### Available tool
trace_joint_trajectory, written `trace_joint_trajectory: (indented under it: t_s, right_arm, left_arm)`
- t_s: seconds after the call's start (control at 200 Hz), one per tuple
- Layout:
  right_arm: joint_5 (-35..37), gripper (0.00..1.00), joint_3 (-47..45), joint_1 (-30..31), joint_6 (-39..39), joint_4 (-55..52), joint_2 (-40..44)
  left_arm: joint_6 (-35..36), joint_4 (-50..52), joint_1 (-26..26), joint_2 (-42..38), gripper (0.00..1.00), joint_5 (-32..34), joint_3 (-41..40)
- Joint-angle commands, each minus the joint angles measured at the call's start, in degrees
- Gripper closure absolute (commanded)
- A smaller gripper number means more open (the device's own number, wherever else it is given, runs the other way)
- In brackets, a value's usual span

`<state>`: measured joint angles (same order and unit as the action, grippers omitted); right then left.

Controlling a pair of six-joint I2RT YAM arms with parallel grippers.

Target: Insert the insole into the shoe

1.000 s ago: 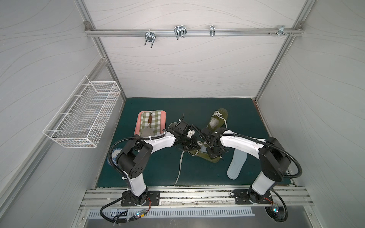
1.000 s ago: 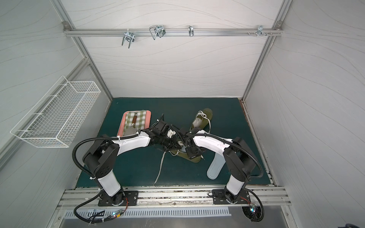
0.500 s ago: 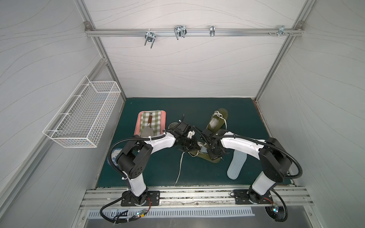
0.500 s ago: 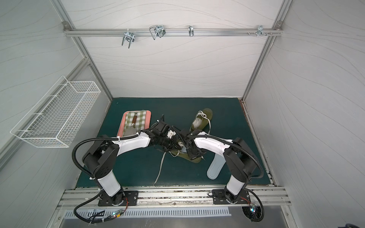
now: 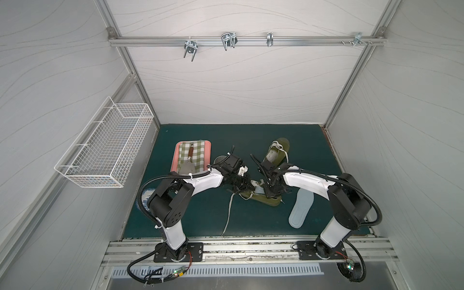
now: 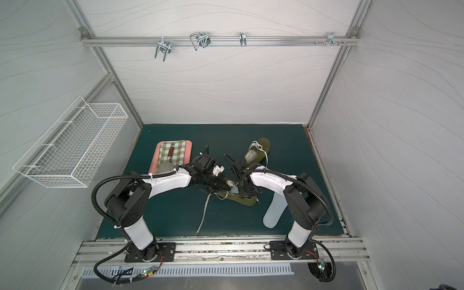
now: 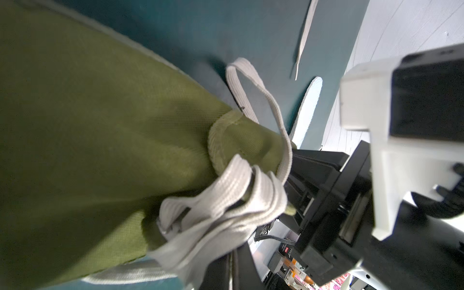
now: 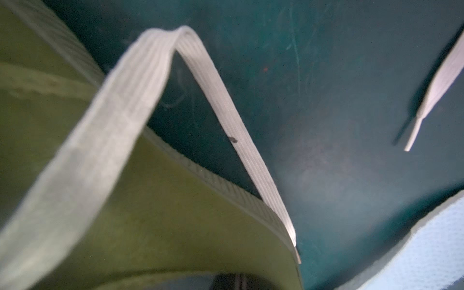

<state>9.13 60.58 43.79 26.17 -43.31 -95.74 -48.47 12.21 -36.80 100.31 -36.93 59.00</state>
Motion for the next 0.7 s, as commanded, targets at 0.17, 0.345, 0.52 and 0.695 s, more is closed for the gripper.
trace_joint_trajectory:
  t_s: [0.17,0.345,0.52,0.695]
  right_arm:
    - [-6.0,1.0,-2.5,-0.1,2.4,7.9,3.3]
    - [-8.4,1.0,-2.7,-0.6,2.2,9.6,-2.9]
    - [-6.9,1.0,-0.5,1.3,1.6,5.5,2.1]
    - [-13.1,1.0,-3.6,1.7,3.9,8.9,1.3]
  left_arm:
    - [0.7,1.9,0.4,-2.3,1.0,0.1,1.4]
    - [1.1,2.0,0.4,-2.1,1.0,-0.3,1.7]
    - [0.8,1.6,0.5,-1.8,1.0,-0.5,1.9]
    - [0.8,1.5,0.5,-1.5,1.0,-0.7,2.3]
